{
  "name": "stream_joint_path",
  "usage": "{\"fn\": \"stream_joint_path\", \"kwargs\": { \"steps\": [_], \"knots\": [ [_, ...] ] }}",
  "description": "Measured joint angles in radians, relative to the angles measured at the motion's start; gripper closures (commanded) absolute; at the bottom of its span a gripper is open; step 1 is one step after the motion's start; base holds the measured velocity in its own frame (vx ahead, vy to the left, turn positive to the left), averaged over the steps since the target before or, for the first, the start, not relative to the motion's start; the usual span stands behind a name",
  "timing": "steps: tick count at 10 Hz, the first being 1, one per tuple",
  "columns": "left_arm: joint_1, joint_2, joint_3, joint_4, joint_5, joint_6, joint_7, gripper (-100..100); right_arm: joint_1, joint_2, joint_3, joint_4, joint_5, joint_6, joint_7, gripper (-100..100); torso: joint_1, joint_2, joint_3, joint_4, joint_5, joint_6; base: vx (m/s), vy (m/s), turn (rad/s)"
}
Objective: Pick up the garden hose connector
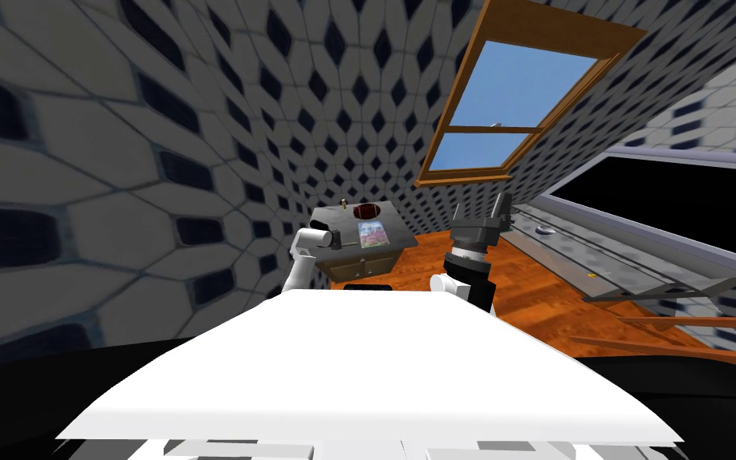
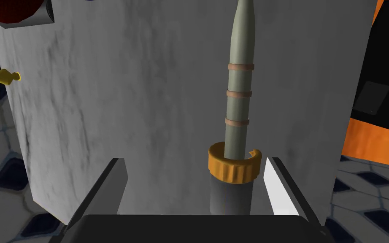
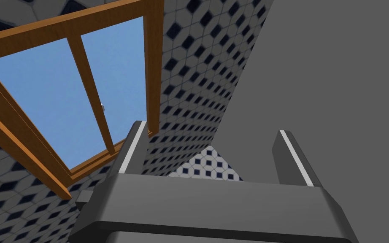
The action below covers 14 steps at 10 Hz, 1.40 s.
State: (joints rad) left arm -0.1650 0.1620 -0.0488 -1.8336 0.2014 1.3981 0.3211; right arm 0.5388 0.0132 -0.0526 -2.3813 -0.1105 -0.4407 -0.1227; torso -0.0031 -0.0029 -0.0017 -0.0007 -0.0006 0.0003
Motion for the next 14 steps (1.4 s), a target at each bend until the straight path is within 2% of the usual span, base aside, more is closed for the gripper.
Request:
{"fn": "stream_joint_path", "kwargs": {
  "steps": [3,4,7,11,12,13,14],
  "knots": [
    [-0.010,0.002,-0.011,0.030,0.009,0.081,0.017,-100,0.000,0.000,0.000,0.000,0.000,0.000,0.000,0,0.001,0.000,0.000,0.000,0.000,0.000,0.057,-0.023,-0.039],
    [-0.025,0.005,-0.011,0.060,0.016,0.101,0.021,-100,0.000,0.000,0.000,0.000,0.000,0.000,0.000,0,0.001,0.000,0.000,0.000,0.000,0.000,0.044,-0.017,-0.027],
    [-0.036,0.010,-0.019,0.081,0.024,0.167,0.035,-100,0.000,0.000,0.000,0.000,0.000,0.000,0.000,0,0.001,0.001,0.001,0.000,0.000,0.000,0.043,-0.024,-0.033],
    [-0.067,0.026,-0.029,0.131,0.041,0.272,0.057,-100,0.000,0.000,0.000,0.000,0.000,0.000,0.000,0,0.002,0.004,0.002,0.001,0.000,0.000,0.007,-0.008,0.016],
    [-0.068,0.026,-0.029,0.132,0.041,0.277,0.059,0,0.000,0.000,0.000,0.000,0.000,0.000,0.000,0,0.002,0.004,0.002,0.001,0.000,0.000,0.000,0.000,0.000],
    [-0.068,0.026,-0.029,0.132,0.041,0.276,0.058,-100,0.000,0.000,0.000,0.000,0.000,0.000,0.000,0,0.002,0.004,0.002,0.001,0.000,0.000,0.000,0.000,0.000],
    [-0.071,0.024,-0.028,0.157,0.039,0.259,0.054,-100,0.000,0.000,0.000,0.000,0.000,0.000,0.000,0,0.002,0.004,0.002,0.001,0.000,0.000,0.000,0.000,0.000]
  ]
}}
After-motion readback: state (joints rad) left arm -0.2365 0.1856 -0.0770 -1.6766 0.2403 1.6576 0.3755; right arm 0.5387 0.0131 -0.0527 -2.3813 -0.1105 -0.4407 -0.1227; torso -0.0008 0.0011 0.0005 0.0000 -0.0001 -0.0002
